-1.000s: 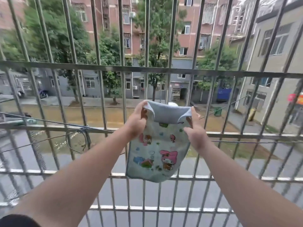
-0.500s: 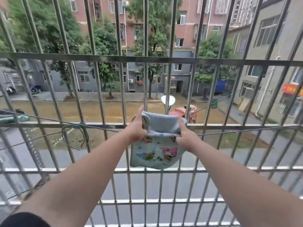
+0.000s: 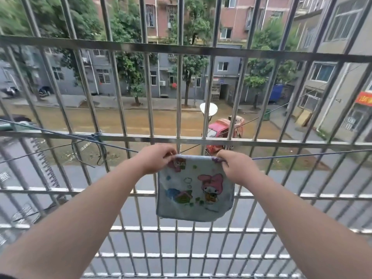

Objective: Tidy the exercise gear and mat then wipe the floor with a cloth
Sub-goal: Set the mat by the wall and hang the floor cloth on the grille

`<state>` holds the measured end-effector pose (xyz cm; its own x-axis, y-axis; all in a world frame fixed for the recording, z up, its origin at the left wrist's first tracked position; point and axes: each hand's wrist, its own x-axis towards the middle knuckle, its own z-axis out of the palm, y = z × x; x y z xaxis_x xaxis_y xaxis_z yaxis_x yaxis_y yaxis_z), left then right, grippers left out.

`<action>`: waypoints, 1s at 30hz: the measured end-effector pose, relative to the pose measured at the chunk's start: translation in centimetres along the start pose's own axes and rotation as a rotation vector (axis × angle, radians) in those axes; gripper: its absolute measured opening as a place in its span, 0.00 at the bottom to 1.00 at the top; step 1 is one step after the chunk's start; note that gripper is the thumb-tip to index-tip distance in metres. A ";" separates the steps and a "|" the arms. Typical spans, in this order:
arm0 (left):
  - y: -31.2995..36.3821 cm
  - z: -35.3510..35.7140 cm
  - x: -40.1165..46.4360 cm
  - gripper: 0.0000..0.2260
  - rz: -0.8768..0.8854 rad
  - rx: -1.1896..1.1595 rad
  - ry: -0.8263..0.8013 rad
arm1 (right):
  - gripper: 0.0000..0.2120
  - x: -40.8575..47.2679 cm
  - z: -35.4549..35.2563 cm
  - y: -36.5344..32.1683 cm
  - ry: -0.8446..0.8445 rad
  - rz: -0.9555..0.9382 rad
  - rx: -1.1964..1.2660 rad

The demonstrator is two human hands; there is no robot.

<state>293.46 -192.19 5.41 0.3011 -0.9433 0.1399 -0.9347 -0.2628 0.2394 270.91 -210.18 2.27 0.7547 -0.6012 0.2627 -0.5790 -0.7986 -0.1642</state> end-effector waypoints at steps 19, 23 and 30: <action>9.9 -1.7 -1.1 0.25 0.329 0.094 0.196 | 0.23 -9.7 -5.9 -1.6 0.308 0.144 -0.129; 15.5 1.4 -1.2 0.27 0.512 0.061 0.133 | 0.27 -18.0 -6.7 -0.2 0.266 0.389 -0.201; 25.9 8.2 -6.2 0.27 0.836 0.024 0.011 | 0.30 -35.4 -4.7 1.5 0.104 0.785 -0.227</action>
<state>265.82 -194.87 2.83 -0.4918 -0.8274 0.2713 -0.8546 0.5184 0.0317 241.90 -189.94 -2.77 0.0788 -0.9676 0.2400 -0.9829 -0.1156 -0.1434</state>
